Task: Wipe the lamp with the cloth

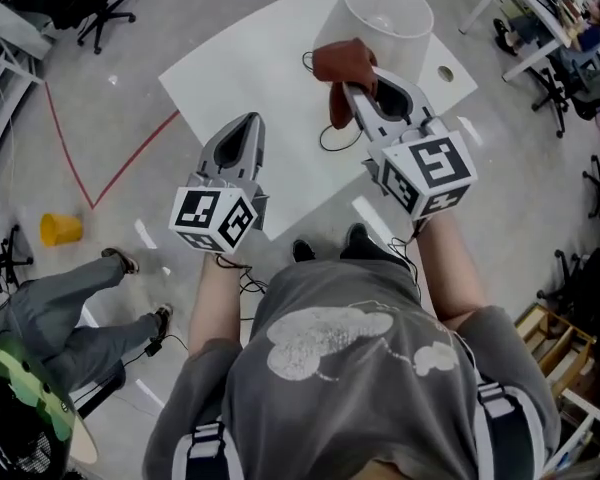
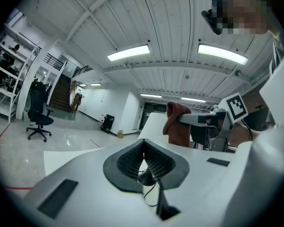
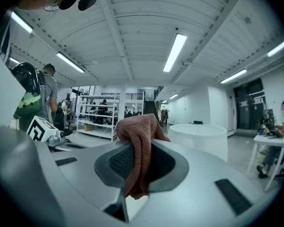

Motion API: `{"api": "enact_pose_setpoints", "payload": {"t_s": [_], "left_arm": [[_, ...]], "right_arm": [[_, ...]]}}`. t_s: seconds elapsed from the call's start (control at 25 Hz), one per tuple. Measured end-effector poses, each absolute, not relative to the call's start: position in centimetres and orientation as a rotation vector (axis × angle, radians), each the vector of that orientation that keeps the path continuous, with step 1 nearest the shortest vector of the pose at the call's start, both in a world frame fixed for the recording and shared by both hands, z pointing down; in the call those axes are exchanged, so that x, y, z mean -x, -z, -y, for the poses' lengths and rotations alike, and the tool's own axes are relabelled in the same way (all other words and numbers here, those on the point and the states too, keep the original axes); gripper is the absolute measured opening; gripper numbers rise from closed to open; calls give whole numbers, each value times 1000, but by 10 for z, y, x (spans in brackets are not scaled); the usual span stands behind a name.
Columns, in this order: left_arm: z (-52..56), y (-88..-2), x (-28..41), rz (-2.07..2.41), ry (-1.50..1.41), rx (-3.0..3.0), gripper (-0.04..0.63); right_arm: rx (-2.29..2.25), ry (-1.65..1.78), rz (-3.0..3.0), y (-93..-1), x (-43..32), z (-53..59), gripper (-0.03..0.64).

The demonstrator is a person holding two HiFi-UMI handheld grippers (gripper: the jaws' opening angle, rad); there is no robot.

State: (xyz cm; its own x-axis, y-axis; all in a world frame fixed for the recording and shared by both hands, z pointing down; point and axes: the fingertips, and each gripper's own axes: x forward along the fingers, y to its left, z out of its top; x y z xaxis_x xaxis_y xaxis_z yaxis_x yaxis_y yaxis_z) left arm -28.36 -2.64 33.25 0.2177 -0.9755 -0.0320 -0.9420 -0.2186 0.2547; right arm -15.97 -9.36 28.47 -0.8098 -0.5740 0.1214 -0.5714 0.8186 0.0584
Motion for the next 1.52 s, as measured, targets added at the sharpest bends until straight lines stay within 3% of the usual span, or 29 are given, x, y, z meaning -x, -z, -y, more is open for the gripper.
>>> {"api": "enact_pose_setpoints", "payload": {"t_s": [0.28,0.96,1.52], "left_arm": [[36,-336,275,1861,262,-2304,8],[59,-355,299,1824,186,-2275,8],[117,-316,328,1550,230,-2542,8]], "right_arm": [[-961,137,2820,-280,172,126,58],[-721,-127,2712,-392,208,96,58],[-1257,-24,2728,-290,229,133,58]]}}
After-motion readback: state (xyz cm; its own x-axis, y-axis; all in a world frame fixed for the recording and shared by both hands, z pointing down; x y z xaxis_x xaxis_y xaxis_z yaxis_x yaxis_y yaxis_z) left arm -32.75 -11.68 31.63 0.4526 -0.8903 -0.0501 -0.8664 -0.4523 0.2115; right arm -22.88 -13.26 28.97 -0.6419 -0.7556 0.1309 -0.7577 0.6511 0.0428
